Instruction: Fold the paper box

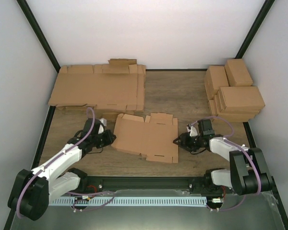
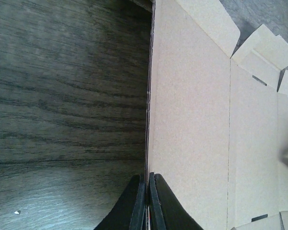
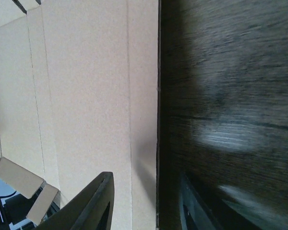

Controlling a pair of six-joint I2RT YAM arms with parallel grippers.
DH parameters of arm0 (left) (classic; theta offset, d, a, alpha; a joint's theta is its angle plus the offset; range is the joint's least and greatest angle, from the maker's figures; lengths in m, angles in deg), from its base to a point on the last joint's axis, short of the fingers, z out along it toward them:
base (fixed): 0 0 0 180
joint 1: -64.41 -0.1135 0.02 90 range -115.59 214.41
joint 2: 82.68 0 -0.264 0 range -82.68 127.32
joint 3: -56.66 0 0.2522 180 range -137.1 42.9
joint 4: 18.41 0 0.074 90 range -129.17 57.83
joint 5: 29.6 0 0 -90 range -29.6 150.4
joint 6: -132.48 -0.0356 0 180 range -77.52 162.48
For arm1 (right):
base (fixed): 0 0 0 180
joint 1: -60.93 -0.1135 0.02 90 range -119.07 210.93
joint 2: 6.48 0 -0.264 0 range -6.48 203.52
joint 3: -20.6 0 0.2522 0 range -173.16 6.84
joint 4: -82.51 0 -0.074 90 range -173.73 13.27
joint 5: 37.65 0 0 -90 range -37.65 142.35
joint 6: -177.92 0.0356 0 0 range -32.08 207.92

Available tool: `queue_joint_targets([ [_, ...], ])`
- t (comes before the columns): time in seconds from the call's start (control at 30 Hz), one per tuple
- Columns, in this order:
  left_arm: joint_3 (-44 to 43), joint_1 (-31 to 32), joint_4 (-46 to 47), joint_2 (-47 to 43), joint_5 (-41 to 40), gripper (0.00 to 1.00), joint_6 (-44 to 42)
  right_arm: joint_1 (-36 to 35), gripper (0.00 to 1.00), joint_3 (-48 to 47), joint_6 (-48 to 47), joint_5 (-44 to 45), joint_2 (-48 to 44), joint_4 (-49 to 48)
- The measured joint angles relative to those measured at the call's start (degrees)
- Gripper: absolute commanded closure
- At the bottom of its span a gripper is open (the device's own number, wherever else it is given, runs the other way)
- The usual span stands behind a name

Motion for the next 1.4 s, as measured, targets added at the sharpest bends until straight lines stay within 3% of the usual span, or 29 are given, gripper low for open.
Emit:
queue_joint_targets([
  [0.13,0.6,0.3,0.7,0.4,0.6,0.95,0.2,-0.1,0.63,0.0,-0.1,0.0,0.0,0.0],
  [0.43,0.6,1.9,2.0,2.6,0.9,0.93,0.7,-0.2,0.83,-0.4,-1.5,-0.5,1.9,0.7],
  [0.57,0.6,3.2,2.6,4.1,0.9,0.91,1.0,-0.2,0.99,-2.4,-2.2,0.0,0.8,3.1],
  [0.9,-2.3,8.1,2.3,5.1,-0.9,0.88,2.6,-0.5,0.99,-11.1,-4.1,0.1,-0.5,10.4],
  [1.4,-12.9,14.7,-3.4,-6.4,-4.0,0.96,4.7,-0.5,0.99,-26.7,-3.2,3.4,-10.6,23.8],
])
